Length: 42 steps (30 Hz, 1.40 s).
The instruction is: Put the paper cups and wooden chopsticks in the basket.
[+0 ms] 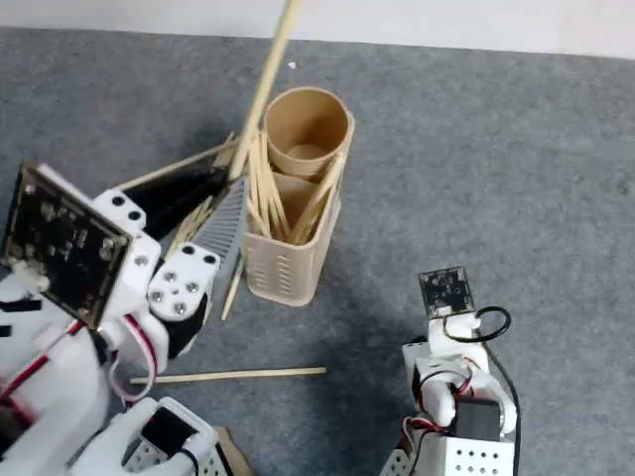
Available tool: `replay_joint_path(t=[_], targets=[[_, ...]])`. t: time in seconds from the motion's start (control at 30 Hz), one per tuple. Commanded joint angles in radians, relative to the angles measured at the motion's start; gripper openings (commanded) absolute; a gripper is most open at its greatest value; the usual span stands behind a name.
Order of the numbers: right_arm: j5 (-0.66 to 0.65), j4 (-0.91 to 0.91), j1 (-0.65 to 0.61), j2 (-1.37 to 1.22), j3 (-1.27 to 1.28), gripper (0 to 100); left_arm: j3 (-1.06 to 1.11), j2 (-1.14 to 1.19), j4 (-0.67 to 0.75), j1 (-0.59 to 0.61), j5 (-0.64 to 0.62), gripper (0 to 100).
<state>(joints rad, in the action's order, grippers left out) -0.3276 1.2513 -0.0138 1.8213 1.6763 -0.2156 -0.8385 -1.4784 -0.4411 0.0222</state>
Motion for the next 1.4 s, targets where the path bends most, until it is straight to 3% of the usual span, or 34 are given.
replay_joint_path(t=[0.0,0.23,0.57,0.73,1.07,1.2,1.37], targets=[[-0.009,0.005,0.012,0.012,0.117,17.0,0.254,-0.03,0.278,0.044,0.005,1],[-0.009,0.005,0.012,0.012,0.117,17.0,0.564,-0.028,0.72,0.041,0.002,1],[-0.009,0.005,0.012,0.012,0.117,17.0,0.894,-0.036,0.859,0.079,0.005,1],[-0.009,0.005,0.012,0.012,0.117,17.0,1.052,-0.036,0.991,0.151,0.0,12],[-0.009,0.005,0.012,0.012,0.117,17.0,1.003,-0.119,0.976,0.157,-0.002,13],[-0.009,0.005,0.012,0.012,0.117,17.0,0.889,-0.226,0.832,0.166,0.003,12],[-0.009,0.005,0.012,0.012,0.117,17.0,0.739,-0.288,0.671,0.374,-0.002,12]])
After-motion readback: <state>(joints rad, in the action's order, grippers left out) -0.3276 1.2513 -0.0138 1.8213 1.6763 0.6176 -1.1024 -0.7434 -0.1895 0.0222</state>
